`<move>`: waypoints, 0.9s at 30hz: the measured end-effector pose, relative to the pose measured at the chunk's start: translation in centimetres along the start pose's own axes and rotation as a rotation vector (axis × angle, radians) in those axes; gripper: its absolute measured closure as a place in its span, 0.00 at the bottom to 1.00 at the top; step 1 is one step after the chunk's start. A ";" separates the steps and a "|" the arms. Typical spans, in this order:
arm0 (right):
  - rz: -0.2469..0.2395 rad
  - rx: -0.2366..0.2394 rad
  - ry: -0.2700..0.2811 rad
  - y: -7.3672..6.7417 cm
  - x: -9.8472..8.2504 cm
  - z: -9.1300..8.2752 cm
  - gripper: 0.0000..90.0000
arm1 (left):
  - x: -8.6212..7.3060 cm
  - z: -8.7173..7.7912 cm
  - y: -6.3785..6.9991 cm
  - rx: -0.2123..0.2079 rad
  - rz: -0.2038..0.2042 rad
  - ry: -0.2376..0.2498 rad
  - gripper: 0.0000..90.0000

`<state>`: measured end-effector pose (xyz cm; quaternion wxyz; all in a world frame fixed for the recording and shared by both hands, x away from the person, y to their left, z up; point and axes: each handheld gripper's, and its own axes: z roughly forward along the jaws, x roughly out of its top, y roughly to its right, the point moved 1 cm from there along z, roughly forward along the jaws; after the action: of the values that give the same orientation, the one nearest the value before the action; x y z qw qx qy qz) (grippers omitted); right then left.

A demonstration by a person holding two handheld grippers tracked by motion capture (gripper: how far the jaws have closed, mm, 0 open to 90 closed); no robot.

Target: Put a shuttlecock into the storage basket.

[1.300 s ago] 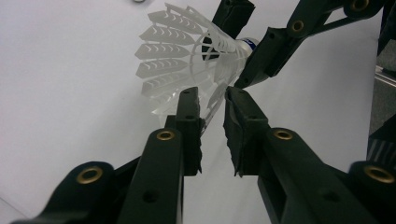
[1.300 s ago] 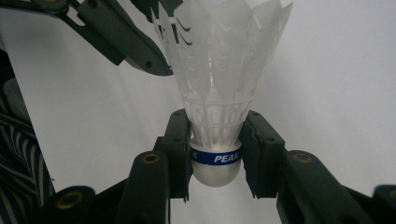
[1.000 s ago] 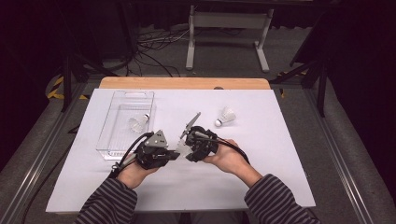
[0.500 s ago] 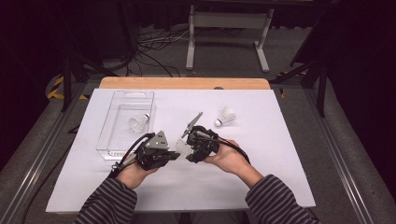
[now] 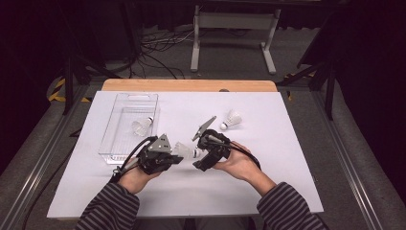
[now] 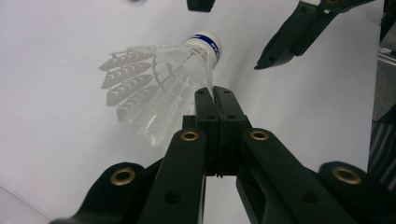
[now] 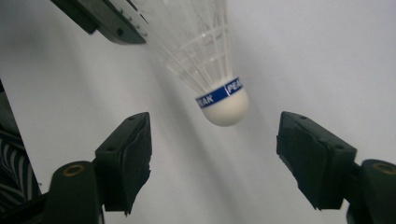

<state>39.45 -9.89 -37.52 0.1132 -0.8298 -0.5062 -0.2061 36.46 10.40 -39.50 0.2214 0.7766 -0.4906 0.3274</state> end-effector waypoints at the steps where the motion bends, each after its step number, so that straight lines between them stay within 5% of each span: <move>1: 0.003 -0.005 0.008 0.1 -0.2 -0.1 0.28 | 0.0 0.0 0.0 0.000 -0.002 0.002 1.00; 15: 0.103 -0.054 0.080 0.9 -3.1 -1.2 0.22 | -0.5 -0.7 -0.3 0.010 -0.025 -0.001 1.00; 27: 0.140 -0.070 0.087 1.1 -4.0 -1.7 0.21 | -1.0 -1.4 -0.6 0.017 -0.041 0.004 1.00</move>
<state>38.41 -14.26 -37.78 0.1203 -0.8567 -0.4342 -0.2512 36.29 12.17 -39.26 0.2224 0.7877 -0.4714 0.3284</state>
